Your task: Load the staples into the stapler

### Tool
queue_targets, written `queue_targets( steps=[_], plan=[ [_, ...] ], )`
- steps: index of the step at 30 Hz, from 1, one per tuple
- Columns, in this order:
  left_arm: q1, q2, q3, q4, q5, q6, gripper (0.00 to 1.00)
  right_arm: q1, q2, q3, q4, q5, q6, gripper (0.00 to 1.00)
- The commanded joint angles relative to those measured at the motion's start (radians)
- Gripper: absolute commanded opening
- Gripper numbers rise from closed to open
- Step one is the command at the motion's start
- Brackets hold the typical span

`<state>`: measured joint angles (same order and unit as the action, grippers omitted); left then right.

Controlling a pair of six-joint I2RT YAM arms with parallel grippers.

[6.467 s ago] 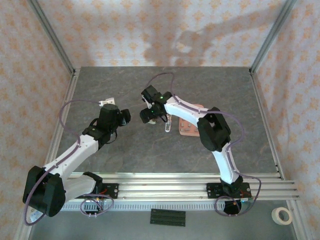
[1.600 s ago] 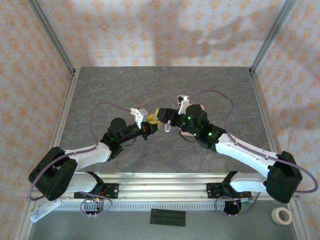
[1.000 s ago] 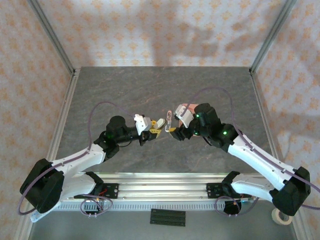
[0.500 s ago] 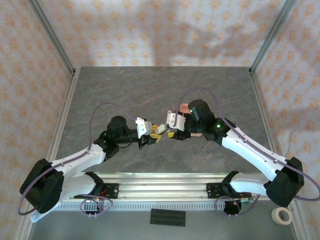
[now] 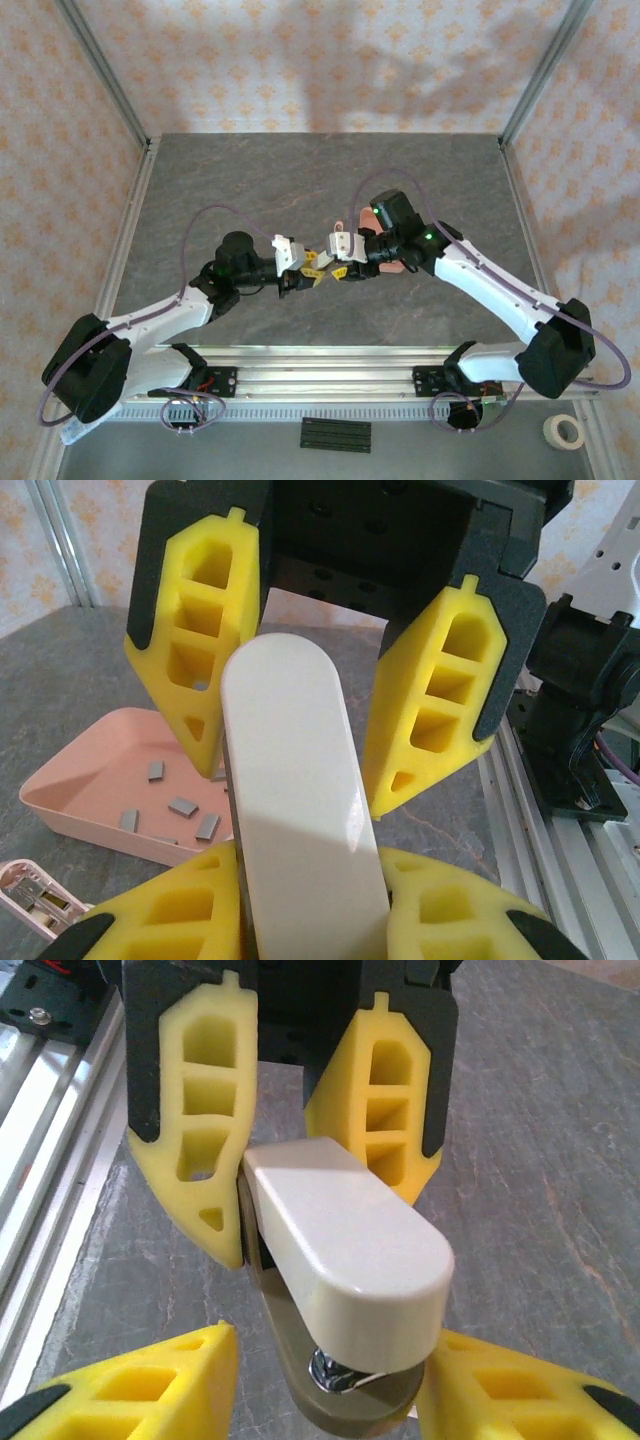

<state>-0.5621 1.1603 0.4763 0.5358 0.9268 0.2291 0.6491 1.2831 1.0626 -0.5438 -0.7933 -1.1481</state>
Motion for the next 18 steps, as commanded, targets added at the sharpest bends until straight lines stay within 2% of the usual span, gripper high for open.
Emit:
queue_targets(
  steps=[1,5,10,13,15,18],
  plan=[
    [0.008,0.007,0.022,0.083,0.036,-0.026,0.00,-0.009,0.007,0.032,-0.037,-0.078,-0.034,0.46],
    [0.008,0.012,0.022,0.092,0.038,-0.033,0.00,-0.014,0.017,0.039,-0.033,-0.101,-0.034,0.31],
    [0.008,0.012,0.019,0.097,0.037,-0.037,0.00,-0.032,0.019,0.042,-0.034,-0.136,-0.035,0.30],
    [0.008,0.009,0.018,0.100,0.035,-0.039,0.00,-0.041,0.019,0.048,-0.050,-0.154,-0.038,0.26],
    [0.008,0.008,0.015,0.104,0.020,-0.040,0.07,-0.042,0.017,0.051,-0.050,-0.145,-0.028,0.19],
    [0.008,-0.004,0.010,0.105,-0.021,-0.040,0.30,-0.041,0.012,0.053,-0.034,-0.127,0.033,0.18]
  ],
)
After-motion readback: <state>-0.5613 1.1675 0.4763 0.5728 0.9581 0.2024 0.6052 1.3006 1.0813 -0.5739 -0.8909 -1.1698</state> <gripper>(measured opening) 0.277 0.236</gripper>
